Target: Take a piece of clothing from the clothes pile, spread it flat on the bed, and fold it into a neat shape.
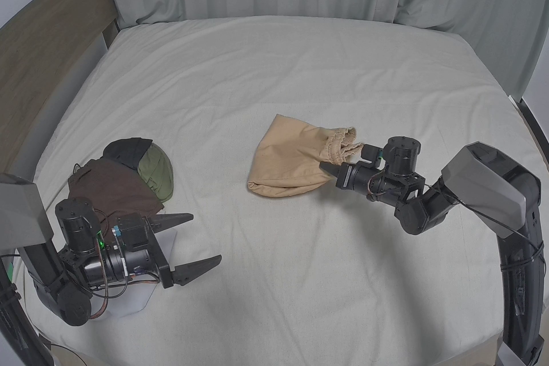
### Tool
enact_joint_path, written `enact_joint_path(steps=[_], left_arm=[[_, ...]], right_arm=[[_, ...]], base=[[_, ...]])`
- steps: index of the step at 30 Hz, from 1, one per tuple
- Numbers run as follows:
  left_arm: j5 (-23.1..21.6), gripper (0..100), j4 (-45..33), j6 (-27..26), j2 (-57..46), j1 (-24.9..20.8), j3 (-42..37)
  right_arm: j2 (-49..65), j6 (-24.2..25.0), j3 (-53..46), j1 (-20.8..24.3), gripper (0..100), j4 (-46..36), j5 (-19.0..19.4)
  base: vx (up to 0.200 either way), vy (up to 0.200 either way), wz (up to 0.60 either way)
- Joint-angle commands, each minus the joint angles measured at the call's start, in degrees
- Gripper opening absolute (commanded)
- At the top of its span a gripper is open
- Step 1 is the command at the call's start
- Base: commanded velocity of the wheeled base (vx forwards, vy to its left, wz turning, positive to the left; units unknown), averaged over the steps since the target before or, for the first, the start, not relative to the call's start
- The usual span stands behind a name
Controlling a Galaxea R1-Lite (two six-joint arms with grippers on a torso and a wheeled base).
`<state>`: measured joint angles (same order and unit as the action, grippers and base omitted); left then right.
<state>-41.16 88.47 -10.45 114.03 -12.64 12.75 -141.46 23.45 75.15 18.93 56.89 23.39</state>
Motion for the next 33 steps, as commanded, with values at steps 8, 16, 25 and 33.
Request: enact_joint_path(steps=[8, 16, 25, 33], left_arm=[[0.0, 100, 0.0, 0.0, 0.0, 0.1, -0.3], [0.0, 100, 0.0, 0.0, 0.0, 0.1, -0.3], [0.0, 100, 0.0, 0.0, 0.2, 0.0, -0.3], [0.0, 100, 0.0, 0.0, 0.2, -0.1, -0.3]], right_arm=[[-2.0, -1.2, -5.9, 0.2, 0, 3.8, 0.0], [-3.2, -2.4, -6.2, 0.1, 0, 4.1, -0.1], [-3.3, -2.4, -6.2, 0.1, 100, 5.6, -0.1], [-1.2, -2.5, -12.6, -1.4, 100, 6.8, -0.7]], base=[[0.0, 0.0, 0.0], [0.0, 0.0, 0.0], [0.0, 0.0, 0.0], [0.0, 0.0, 0.0]])
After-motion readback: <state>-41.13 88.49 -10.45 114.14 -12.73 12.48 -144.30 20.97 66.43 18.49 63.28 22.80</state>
